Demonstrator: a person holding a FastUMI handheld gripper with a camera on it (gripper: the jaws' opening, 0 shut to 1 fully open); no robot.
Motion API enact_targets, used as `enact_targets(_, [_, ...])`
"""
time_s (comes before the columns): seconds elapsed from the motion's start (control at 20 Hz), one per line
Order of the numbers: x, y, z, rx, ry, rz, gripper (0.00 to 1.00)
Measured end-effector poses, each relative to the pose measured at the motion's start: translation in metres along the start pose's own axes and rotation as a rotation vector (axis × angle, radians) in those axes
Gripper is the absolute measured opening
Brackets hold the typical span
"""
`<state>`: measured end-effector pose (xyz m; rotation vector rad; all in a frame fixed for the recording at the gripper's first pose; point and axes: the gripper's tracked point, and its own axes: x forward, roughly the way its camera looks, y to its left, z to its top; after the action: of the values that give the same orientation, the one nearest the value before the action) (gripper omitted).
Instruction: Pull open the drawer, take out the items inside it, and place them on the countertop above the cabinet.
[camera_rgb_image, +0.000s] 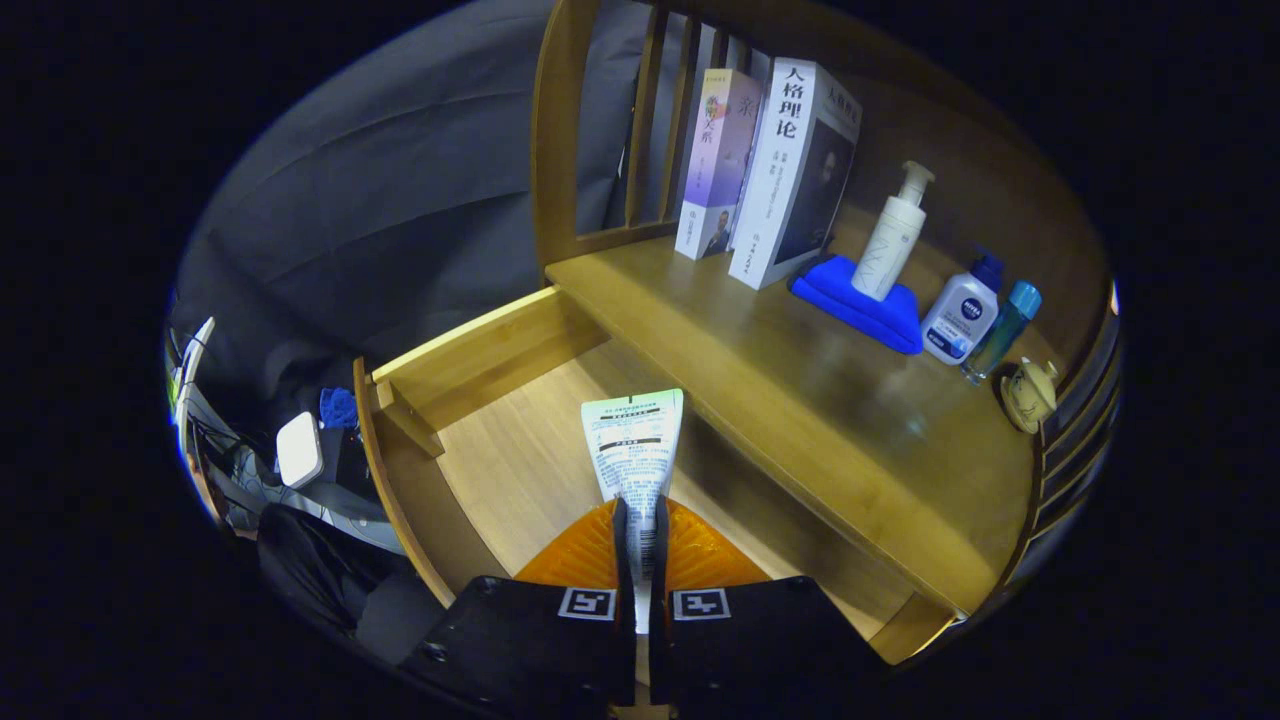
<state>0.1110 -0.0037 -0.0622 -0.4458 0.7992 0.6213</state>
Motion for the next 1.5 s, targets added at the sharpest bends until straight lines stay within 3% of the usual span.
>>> enact_targets(0.35, [-0.025, -0.036, 0.036, 0.118, -0.130, -0.084, 0.07])
enact_targets(0.7, [-0.024, -0.083, 0.075, 0.436, -0.291, -0.161, 0.07])
enact_targets(1.4, [0.013, -0.141, 0.066, 0.805, -0.261, -0.291, 0.08])
enact_targets(1.5, [0.014, -0.142, 0.064, 0.814, -0.257, -0.298, 0.14])
